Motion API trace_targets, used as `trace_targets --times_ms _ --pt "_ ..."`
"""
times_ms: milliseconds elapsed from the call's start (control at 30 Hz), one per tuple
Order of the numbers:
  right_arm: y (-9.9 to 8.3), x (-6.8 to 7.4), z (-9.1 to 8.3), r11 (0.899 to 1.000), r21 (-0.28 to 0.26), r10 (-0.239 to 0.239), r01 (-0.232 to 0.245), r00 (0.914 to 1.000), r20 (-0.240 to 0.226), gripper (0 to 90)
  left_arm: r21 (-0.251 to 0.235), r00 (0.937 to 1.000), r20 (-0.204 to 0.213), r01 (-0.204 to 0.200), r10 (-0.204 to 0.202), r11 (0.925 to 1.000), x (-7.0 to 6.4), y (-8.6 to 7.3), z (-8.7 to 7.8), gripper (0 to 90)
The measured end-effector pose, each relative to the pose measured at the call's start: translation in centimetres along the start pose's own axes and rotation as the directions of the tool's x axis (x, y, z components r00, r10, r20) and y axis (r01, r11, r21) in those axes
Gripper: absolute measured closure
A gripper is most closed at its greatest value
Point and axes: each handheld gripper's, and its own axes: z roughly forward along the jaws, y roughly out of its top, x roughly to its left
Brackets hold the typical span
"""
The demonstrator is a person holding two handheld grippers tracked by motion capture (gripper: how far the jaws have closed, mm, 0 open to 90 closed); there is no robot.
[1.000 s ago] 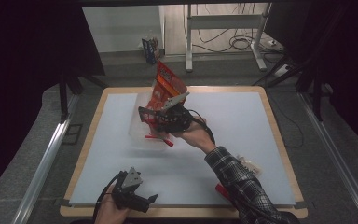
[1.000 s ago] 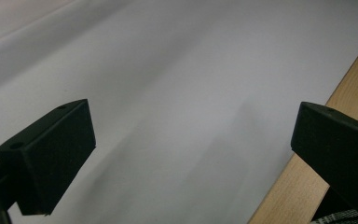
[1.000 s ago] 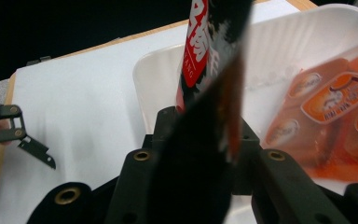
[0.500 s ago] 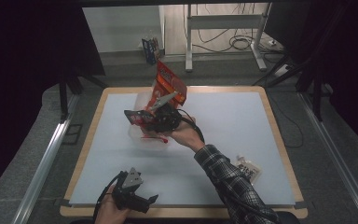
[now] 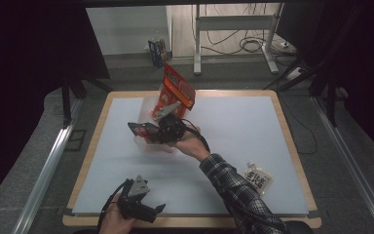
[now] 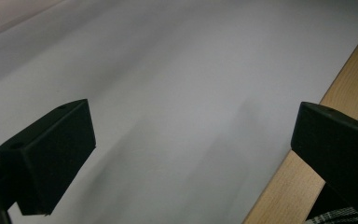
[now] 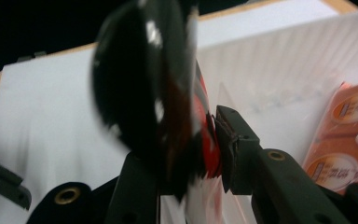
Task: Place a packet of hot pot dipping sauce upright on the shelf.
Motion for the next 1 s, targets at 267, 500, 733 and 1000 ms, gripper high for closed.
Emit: trace_targets --times_ms 267,500,733,1000 --pt "-0.1 -0.1 -0.5 1.0 0.005 0.004 -0.004 1.0 0.009 54.3 0.002 1.0 -0.001 0.0 0.0 1.0 0.0 0.0 0.0 0.0" --pt "-0.3 -0.3 -1.2 1.0 0.013 0.015 -0.015 0.9991 0.039 35.2 0.01 1.0 -0.004 -0.001 0.002 1.0 0.0 0.0 0.1 0.0" --pt "-1.3 -0.4 -2.4 1.0 0.01 0.013 -0.013 0.9984 0.056 16.7 0.011 1.0 -0.006 0.0 0.0 0.9999 0.0 0.0 0.2 0.0" --pt "-2.5 -0.2 -4.1 1.0 0.003 0.024 -0.025 0.9973 0.069 8.4 0.015 0.9999 -0.01 -0.003 0.003 0.9999 0.0 0.0 0.2 0.0"
